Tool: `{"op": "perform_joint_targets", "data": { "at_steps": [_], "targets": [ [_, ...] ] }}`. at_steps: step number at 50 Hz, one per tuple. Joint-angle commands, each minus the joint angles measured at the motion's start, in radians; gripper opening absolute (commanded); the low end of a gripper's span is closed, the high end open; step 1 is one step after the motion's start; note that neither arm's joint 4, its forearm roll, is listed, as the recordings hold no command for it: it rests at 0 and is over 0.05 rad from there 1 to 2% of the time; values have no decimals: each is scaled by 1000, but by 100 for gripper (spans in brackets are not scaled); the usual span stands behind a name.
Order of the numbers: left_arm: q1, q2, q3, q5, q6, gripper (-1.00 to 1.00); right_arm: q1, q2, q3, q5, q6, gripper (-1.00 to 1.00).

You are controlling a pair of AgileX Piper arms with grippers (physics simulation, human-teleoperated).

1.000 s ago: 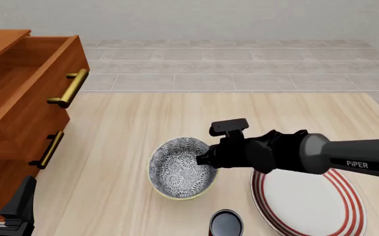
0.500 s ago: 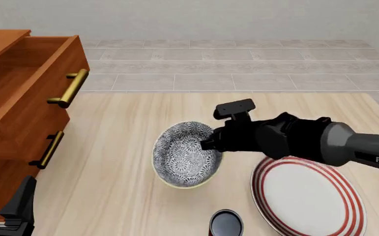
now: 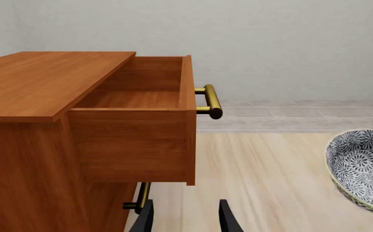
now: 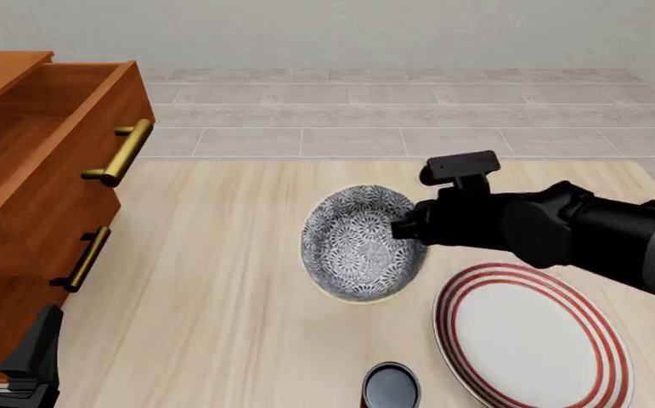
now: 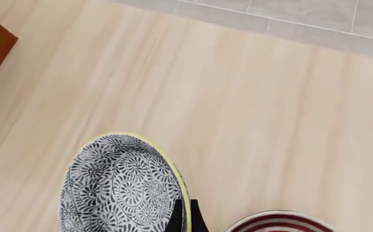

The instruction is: Put the bowl on the plate.

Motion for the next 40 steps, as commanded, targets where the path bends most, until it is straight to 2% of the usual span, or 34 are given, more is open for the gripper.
{"op": "perform_joint_targets", "data": {
  "at_steps": [1, 21, 40],
  "targets": [
    [0, 0, 0, 0, 0, 100, -84, -119, 81, 14, 7, -100],
    [0, 0, 0, 0, 0, 100, -273, -382, 278, 57, 18, -100],
    [0, 0, 0, 0, 0, 100, -403, -623, 410, 144, 36, -100]
  ]
}}
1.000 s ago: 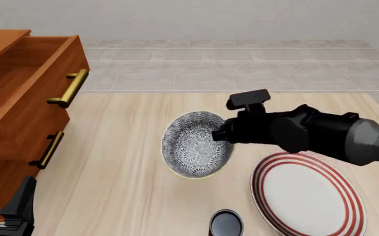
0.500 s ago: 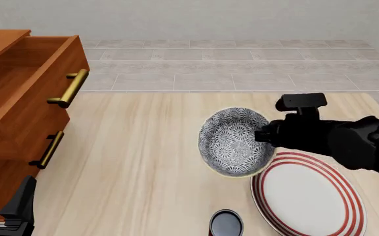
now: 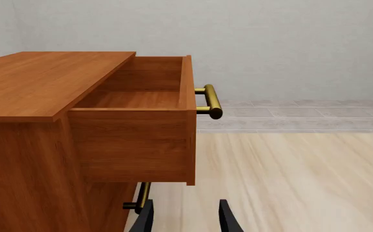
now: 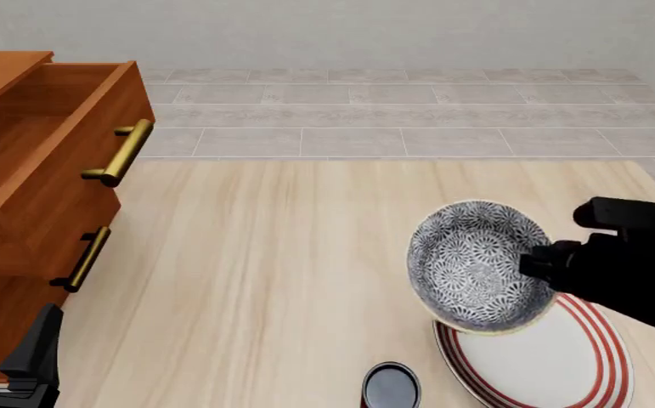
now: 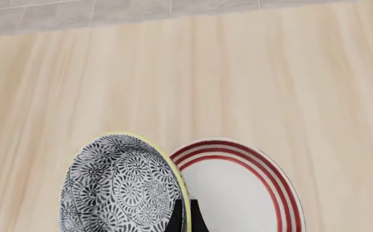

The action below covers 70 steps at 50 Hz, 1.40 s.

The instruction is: Put the bowl on the plate.

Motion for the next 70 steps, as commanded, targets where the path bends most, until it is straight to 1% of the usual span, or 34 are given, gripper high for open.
{"op": "perform_joint_targets", "data": {
  "at_steps": [1, 19, 27, 32, 48, 51, 53, 70],
  "targets": [
    [0, 0, 0, 0, 0, 100, -78, -147, 72, 55, 10, -100],
    [0, 0, 0, 0, 0, 100, -154, -289, 170, 99, 35, -100],
    [0, 0, 0, 0, 0, 100, -177, -322, 222, 96, 38, -100],
    [0, 0, 0, 0, 0, 100, -196, -326, 258, 75, 42, -100],
    [0, 0, 0, 0, 0, 100, -215, -314, 324, 11, 60, -100],
    [0, 0, 0, 0, 0, 100, -221, -300, 336, -14, 63, -100],
    [0, 0, 0, 0, 0, 100, -221, -279, 353, -48, 69, -100],
    [0, 0, 0, 0, 0, 100, -226, -263, 385, -97, 77, -100]
  ]
}}
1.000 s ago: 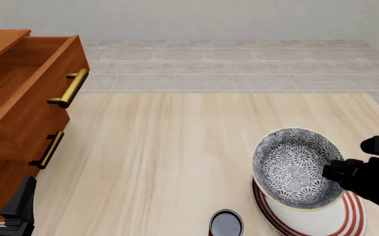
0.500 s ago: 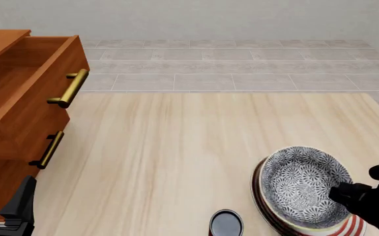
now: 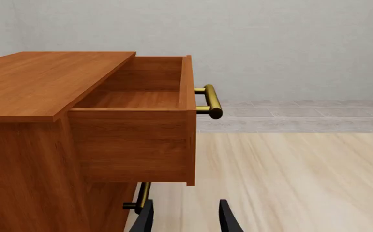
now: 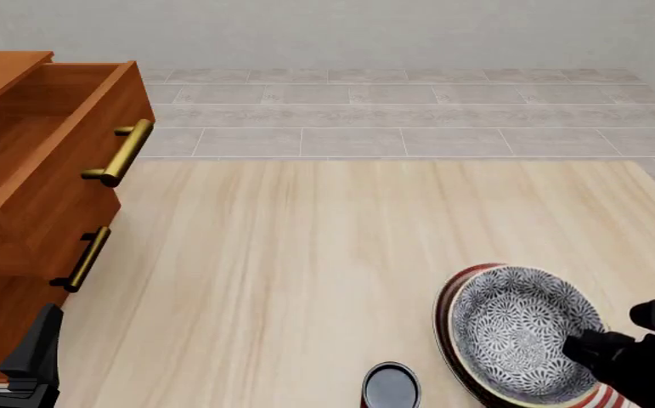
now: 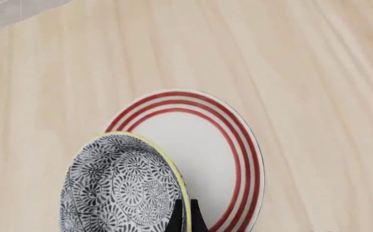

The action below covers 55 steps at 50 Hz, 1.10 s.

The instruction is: Put the bowl on the plate.

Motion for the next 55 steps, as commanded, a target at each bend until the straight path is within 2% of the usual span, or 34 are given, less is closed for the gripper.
{"op": "perform_joint_targets", "data": {
  "at_steps": [1, 7, 45, 46, 55],
  "targets": [
    [0, 0, 0, 0, 0, 100, -7, 5, 25, -37, 9, -100],
    [0, 0, 0, 0, 0, 100, -9, -19, 38, -24, 12, -100],
    [0, 0, 0, 0, 0, 100, -31, 72, 59, -119, 9, -100],
    [0, 0, 0, 0, 0, 100, -35, 72, 55, -116, 5, 100],
    [0, 0, 0, 0, 0, 100, -41, 71, 45, -108, -1, 100]
  ]
}}
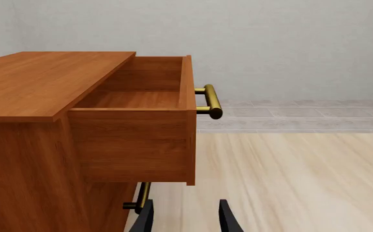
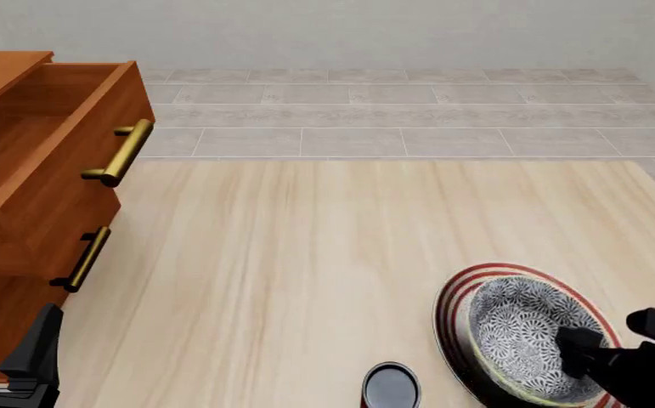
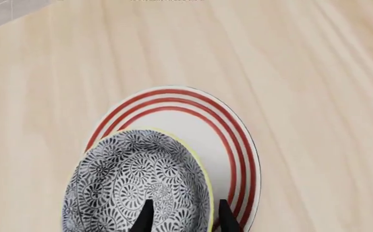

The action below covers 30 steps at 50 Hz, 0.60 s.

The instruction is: Put the bowl on the plate.

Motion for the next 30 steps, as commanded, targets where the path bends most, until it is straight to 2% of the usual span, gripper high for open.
{"op": "perform_joint_targets", "data": {
  "at_steps": [1, 19, 30],
  "targets": [
    [0, 0, 0, 0, 0, 100, -10, 10, -9, -2, -9, 100],
    [0, 0, 0, 0, 0, 100, -15, -40, -46, 65, -24, 100],
    [0, 0, 0, 0, 0, 100, -31, -92, -116, 156, -55, 100]
  ]
}}
